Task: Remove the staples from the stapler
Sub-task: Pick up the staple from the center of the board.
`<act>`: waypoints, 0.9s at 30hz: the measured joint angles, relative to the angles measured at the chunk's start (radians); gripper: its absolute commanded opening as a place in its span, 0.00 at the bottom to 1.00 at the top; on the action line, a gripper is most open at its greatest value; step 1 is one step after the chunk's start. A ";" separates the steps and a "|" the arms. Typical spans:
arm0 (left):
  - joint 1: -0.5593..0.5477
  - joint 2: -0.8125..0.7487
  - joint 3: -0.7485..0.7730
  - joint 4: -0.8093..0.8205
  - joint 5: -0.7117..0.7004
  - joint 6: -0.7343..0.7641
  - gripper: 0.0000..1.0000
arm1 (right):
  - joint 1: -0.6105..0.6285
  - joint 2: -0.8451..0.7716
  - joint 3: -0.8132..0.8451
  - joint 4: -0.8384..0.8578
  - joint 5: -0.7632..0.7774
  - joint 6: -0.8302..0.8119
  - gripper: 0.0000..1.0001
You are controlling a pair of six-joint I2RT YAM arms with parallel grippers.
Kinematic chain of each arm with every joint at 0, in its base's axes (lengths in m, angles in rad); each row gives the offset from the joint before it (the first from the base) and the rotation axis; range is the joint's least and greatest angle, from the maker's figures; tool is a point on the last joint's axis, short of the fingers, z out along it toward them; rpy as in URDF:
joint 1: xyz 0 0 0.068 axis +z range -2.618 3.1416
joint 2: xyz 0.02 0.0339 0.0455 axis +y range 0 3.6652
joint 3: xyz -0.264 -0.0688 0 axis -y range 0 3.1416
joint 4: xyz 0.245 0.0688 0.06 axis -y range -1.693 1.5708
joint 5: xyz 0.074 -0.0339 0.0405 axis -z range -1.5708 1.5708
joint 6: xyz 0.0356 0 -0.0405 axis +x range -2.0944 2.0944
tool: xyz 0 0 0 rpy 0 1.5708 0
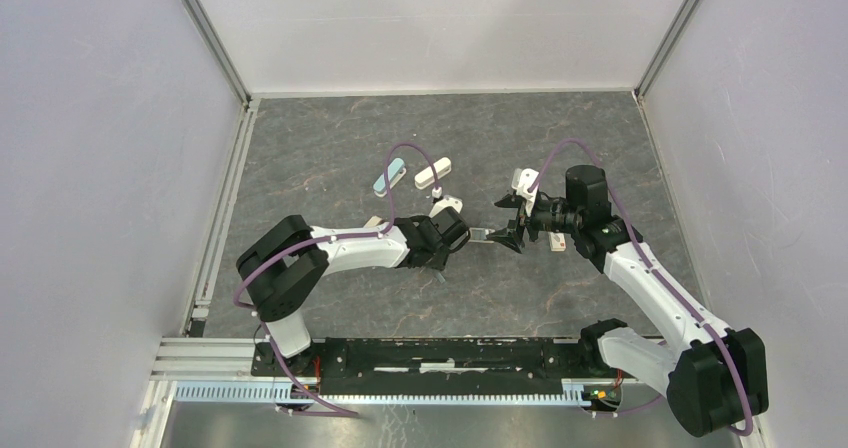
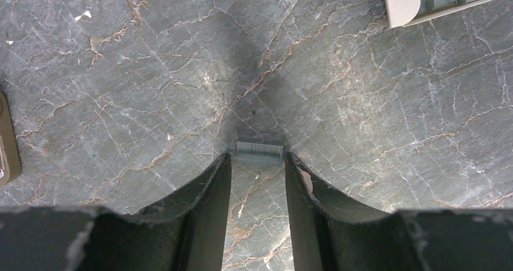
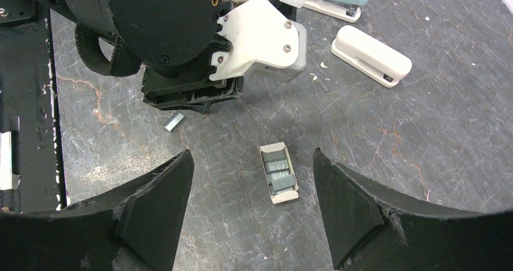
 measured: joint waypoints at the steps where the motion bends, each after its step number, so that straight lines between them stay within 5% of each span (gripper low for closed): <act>1: 0.000 0.000 0.000 0.000 0.000 0.000 0.44 | 0.000 0.000 0.000 0.000 0.000 0.000 0.79; 27: 0.000 -0.033 -0.026 0.026 0.019 0.000 0.34 | 0.000 0.003 0.000 -0.004 0.000 -0.006 0.78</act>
